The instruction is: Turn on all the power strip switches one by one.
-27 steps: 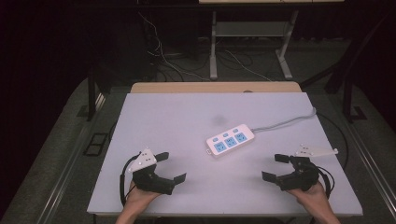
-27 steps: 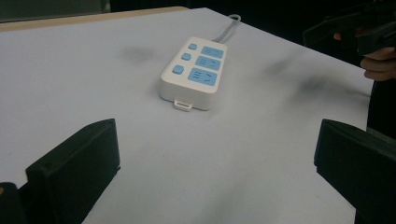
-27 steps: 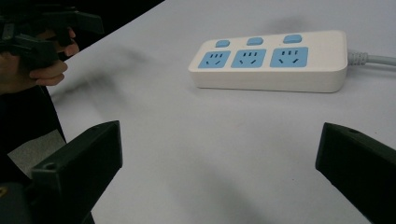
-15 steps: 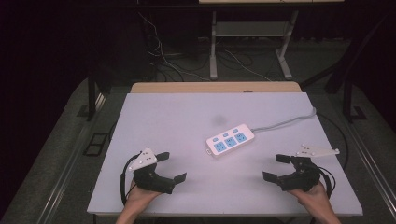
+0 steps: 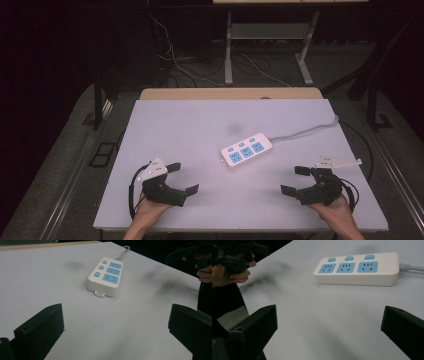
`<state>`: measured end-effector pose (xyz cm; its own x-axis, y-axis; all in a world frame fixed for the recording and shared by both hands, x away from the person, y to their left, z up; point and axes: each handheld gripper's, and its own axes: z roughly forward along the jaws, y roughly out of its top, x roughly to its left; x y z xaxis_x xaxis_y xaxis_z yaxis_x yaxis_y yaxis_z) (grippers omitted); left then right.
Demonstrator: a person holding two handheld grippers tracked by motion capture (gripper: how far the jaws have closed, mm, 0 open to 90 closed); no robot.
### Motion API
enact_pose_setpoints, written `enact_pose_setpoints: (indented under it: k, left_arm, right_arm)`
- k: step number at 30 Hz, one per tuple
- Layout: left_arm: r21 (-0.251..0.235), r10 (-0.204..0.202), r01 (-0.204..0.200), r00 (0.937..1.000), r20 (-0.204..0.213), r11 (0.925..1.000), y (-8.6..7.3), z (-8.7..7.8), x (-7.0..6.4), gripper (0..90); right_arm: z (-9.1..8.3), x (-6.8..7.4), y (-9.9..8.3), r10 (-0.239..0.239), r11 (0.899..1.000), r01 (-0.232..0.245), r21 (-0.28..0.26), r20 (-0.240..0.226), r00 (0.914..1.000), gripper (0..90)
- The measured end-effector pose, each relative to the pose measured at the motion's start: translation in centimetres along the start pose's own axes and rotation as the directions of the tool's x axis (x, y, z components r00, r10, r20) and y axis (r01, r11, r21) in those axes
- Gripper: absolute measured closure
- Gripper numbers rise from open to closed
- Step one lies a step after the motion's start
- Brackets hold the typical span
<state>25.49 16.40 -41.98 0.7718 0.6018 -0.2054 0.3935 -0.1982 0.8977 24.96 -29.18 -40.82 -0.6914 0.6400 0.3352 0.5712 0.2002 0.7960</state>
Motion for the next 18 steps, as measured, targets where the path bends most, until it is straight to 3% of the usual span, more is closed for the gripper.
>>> enact_pose_setpoints:
  k: [18]
  left_arm:
    - [0.016,-0.02,0.02,0.9998,0.009,0.9997,-0.2,0.1,0.4,0.0]
  right_arm:
    - [0.8,0.4,1.4,-0.02,0.998,0.021,0.067,-0.009,0.9997,0.5]
